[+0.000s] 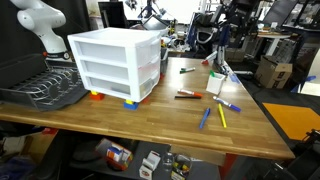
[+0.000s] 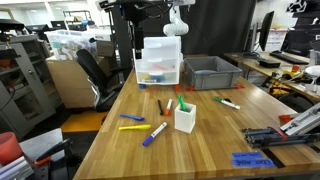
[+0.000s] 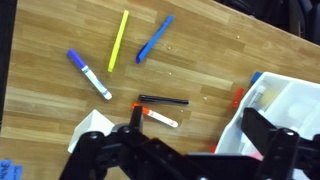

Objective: Open the middle drawer

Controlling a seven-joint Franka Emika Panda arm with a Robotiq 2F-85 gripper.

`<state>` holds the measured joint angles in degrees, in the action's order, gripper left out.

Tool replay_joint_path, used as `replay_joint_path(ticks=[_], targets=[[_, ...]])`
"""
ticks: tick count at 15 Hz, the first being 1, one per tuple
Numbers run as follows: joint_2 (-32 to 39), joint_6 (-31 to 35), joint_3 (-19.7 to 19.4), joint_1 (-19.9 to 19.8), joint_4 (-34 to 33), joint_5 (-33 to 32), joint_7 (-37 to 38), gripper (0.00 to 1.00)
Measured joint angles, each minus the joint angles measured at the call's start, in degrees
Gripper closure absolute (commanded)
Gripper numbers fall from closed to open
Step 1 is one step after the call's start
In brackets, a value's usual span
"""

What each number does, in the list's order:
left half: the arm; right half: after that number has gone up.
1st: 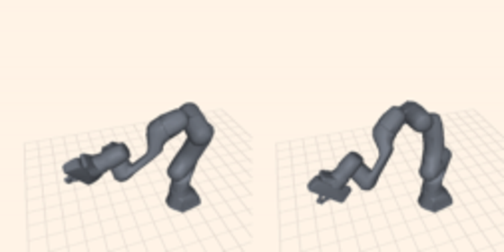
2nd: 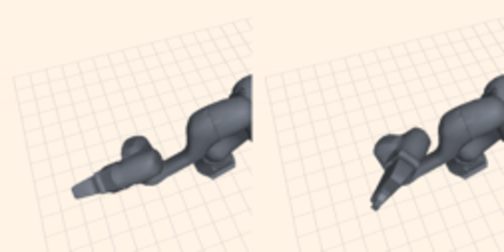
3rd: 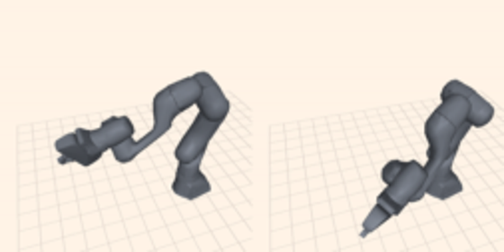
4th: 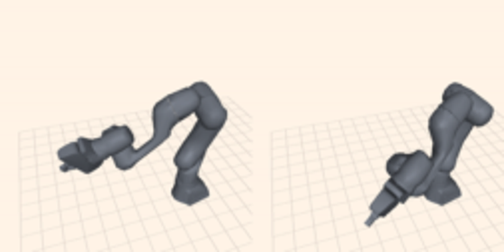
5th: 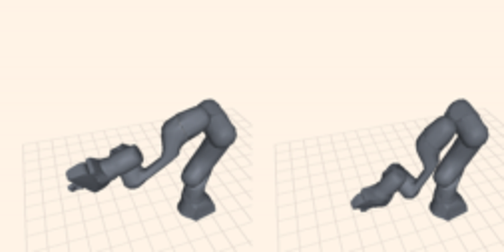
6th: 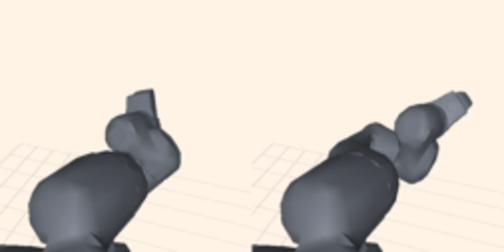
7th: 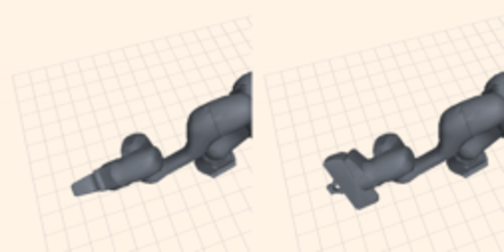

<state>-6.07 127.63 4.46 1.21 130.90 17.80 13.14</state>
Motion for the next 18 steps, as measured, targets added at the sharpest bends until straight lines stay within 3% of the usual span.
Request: replay_joint_path(ticks=[9,14,18], targets=[[1.17,0.3,-0.34,0.77,-0.91,2.63,-0.36,0.0],[7.38,12.06,0.31,3.49,-0.81,17.36,1.23,0.0],[12.68,22.53,2.53,4.91,-1.78,35.96,-3.77,0.0]])
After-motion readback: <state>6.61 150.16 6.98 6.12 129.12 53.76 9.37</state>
